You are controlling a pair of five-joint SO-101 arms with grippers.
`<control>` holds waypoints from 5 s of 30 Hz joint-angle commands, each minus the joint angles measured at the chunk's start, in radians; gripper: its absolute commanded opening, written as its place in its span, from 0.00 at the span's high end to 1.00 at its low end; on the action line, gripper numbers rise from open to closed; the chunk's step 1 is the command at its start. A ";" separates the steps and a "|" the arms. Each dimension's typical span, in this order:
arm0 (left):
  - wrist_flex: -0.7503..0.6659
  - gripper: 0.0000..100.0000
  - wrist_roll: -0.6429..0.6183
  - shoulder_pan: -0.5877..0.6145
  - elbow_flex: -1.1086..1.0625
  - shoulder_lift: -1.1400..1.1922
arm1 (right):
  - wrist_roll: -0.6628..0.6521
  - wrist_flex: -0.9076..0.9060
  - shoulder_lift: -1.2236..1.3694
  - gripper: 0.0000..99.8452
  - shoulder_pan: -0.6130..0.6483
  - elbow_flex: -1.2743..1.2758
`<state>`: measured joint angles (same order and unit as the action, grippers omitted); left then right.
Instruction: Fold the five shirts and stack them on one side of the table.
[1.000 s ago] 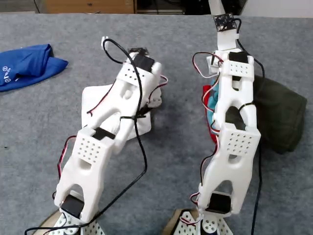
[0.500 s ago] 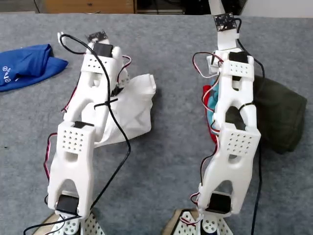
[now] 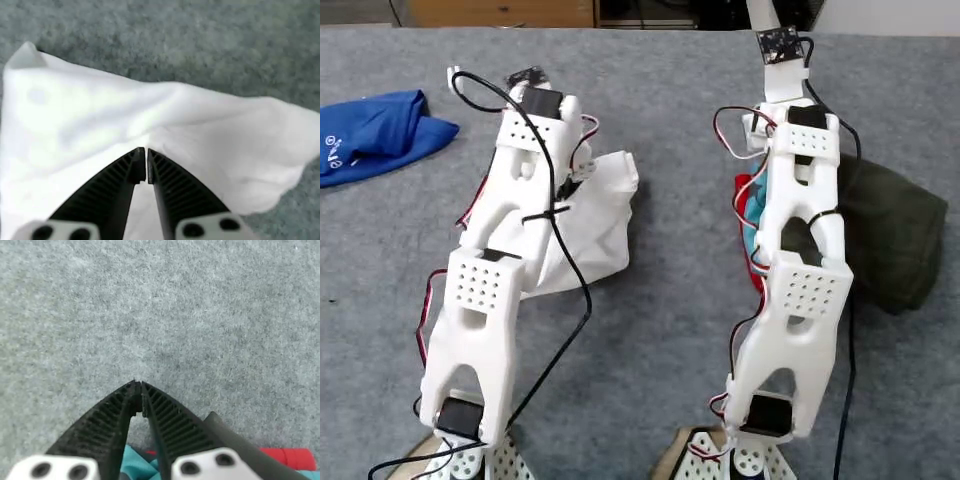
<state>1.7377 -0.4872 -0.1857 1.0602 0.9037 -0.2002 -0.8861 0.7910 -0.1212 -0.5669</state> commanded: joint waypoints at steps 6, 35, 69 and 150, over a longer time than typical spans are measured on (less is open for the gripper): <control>0.018 0.98 -0.005 -0.114 0.054 -0.010 | 0.000 0.020 -0.004 1.00 -0.001 -0.012; -0.176 0.97 0.074 -0.020 -0.305 -0.288 | 0.006 0.021 -0.007 1.00 -0.007 -0.013; 0.021 0.98 0.011 -0.245 -0.028 -0.027 | 0.006 0.021 -0.007 1.00 -0.007 -0.013; 0.023 0.98 0.209 -0.195 -0.095 -0.397 | 0.008 0.037 -0.004 1.00 -0.008 -0.015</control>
<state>1.7484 -0.3030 -0.4358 0.9344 0.6506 -0.2002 -0.8692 0.7910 -0.1212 -0.5669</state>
